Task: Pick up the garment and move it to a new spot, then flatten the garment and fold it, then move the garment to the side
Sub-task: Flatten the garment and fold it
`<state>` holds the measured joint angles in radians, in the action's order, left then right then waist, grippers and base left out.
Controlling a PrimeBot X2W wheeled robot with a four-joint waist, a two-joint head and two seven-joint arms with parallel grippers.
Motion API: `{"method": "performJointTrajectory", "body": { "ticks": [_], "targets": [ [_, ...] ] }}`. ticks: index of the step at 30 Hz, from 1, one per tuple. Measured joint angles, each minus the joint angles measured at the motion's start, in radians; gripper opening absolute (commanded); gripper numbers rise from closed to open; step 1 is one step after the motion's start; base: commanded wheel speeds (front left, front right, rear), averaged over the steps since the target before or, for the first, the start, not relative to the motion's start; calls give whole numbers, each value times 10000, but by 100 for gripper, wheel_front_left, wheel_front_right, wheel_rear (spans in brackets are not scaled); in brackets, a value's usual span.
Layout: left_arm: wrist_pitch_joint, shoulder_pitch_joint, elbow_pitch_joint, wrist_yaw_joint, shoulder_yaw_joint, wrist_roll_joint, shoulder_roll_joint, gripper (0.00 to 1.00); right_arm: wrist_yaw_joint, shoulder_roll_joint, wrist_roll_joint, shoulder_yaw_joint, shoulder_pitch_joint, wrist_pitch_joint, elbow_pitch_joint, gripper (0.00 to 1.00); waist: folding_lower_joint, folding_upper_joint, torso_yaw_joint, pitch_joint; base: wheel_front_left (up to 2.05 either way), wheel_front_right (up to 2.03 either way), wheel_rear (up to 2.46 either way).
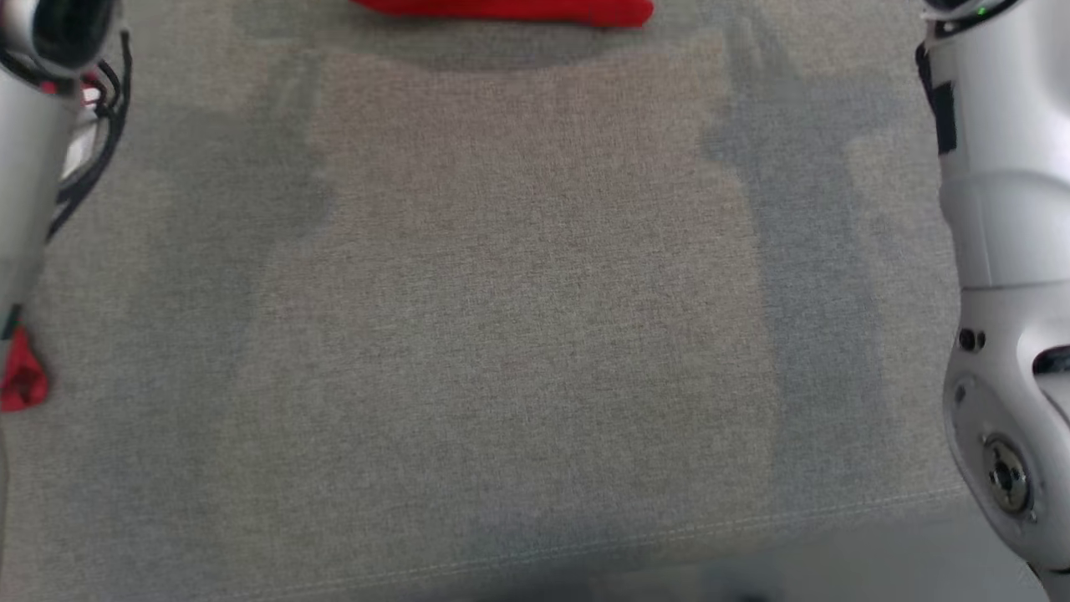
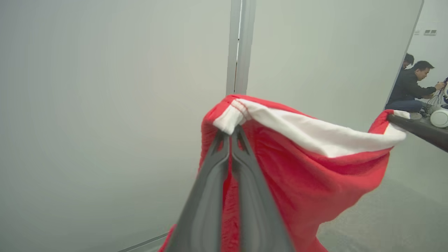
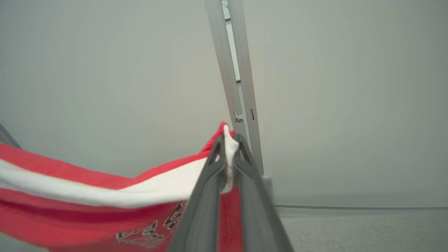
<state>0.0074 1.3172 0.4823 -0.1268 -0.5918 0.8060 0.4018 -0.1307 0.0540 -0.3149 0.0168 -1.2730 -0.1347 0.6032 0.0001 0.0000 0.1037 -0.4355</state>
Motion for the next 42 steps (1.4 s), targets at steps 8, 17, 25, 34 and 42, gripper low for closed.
{"method": "performJointTrajectory", "body": {
  "ticks": [8,17,25,34,42],
  "targets": [
    [-673,1802,-148,-21,443,612,146,0,-6,-42,1365,1189,-2738,2694,1246,0,1,0,483,-1323,0,0,0],
    [-2362,2473,-150,-38,863,784,46,0,-8,-61,1770,1465,-4181,3933,1220,0,1,0,809,-1822,0,0,0],
    [-2569,819,-349,-36,322,1256,19,0,-4,-48,1856,328,-3080,3958,1348,0,0,0,547,-2078,0,0,0],
    [-2681,-2315,-1206,65,173,1208,746,0,-8,936,54,-1605,-763,2378,654,0,-1,0,249,-1454,0,0,0],
    [-2196,-5081,-2328,1185,-890,648,1183,0,-10,1691,-512,-1329,3276,-581,-2182,0,-2,0,1,-386,0,0,0]
  ]
}}
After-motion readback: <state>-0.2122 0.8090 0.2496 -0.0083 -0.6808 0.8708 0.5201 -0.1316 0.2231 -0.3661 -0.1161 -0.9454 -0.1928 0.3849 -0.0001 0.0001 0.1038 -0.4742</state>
